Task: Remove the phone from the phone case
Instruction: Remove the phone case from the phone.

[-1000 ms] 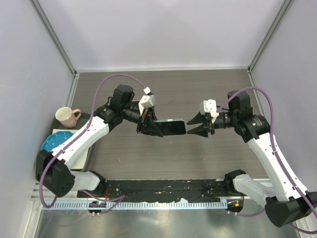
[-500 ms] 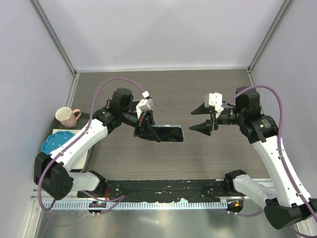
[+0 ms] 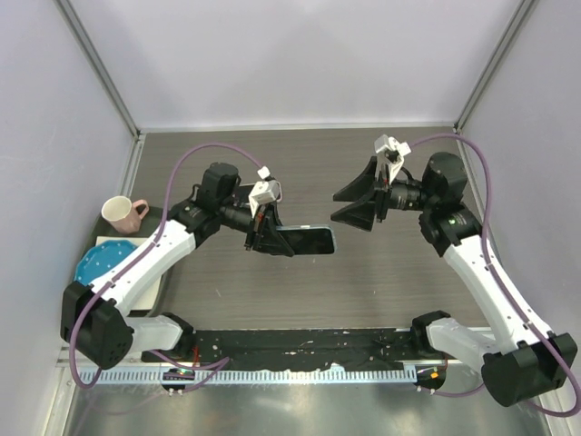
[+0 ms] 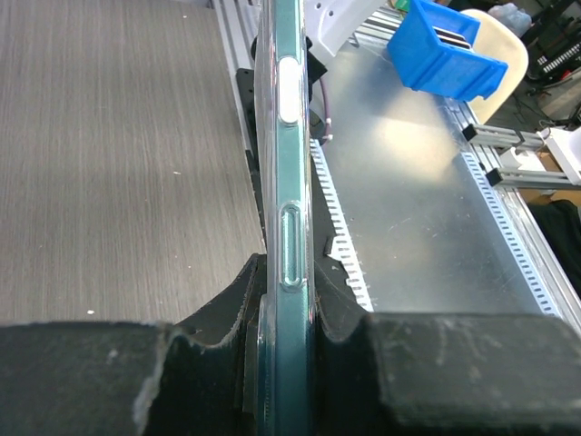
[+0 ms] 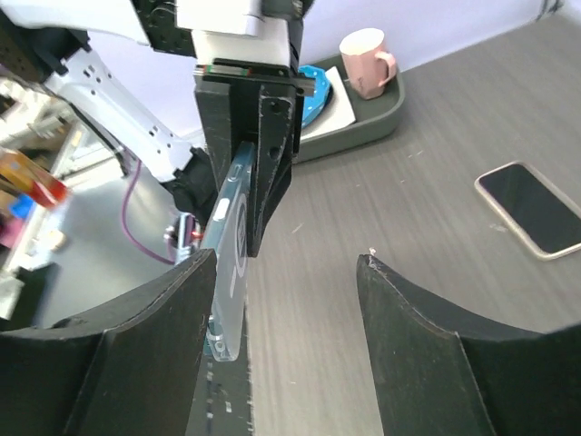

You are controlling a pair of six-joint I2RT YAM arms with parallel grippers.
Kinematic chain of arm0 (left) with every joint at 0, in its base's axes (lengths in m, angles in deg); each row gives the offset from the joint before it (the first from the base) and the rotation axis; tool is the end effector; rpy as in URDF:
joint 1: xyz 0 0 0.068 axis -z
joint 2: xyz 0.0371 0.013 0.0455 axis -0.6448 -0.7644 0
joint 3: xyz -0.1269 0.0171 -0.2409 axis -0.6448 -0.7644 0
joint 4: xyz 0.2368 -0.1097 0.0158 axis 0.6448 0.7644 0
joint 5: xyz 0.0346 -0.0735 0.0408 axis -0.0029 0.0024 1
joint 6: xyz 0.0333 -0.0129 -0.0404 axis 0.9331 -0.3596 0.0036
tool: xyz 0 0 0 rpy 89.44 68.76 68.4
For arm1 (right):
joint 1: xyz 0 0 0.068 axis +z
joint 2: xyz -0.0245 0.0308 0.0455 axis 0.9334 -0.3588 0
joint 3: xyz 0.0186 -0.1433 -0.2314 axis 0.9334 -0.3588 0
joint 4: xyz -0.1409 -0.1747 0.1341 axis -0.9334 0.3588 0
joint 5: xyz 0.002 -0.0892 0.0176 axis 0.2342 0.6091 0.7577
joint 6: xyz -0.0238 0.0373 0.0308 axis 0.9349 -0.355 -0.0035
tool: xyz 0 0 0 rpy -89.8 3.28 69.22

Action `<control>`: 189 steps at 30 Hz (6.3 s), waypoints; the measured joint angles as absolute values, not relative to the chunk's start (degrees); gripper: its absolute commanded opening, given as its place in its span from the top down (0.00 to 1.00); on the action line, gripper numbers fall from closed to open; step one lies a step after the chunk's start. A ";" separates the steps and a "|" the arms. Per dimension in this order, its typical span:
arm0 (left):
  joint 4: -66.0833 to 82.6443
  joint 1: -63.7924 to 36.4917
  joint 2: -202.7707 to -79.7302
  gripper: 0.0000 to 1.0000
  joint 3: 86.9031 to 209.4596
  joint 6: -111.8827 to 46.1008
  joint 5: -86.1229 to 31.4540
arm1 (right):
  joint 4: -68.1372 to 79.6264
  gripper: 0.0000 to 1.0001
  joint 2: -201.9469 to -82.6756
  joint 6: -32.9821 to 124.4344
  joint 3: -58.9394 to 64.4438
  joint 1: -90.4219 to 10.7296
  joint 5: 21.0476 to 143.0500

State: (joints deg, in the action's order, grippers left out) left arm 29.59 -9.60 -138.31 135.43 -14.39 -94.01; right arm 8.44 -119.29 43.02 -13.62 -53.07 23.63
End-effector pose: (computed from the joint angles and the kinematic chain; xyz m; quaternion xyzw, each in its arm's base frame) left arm 0.2091 -0.1632 0.3240 0.5014 0.5639 -0.5999 0.2660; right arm 0.1953 0.0896 0.3995 -0.4114 0.5815 0.5108 0.4813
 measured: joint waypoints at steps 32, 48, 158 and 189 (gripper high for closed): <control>-0.62 -14.17 -137.44 1.00 125.73 -38.96 -92.85 | -2.64 0.39 -123.95 40.44 -17.62 -52.94 23.47; -1.82 -14.17 -137.46 1.00 124.81 -39.11 -92.72 | -19.23 0.59 -126.92 28.27 -21.33 -51.11 22.25; -1.58 -11.97 -135.60 1.00 125.90 -42.41 -91.69 | -68.15 0.78 -138.29 -22.07 -27.98 -52.96 20.55; -0.93 -11.88 -135.60 1.00 125.92 -43.66 -90.18 | -67.30 0.78 -141.65 -27.23 -25.86 -53.53 19.34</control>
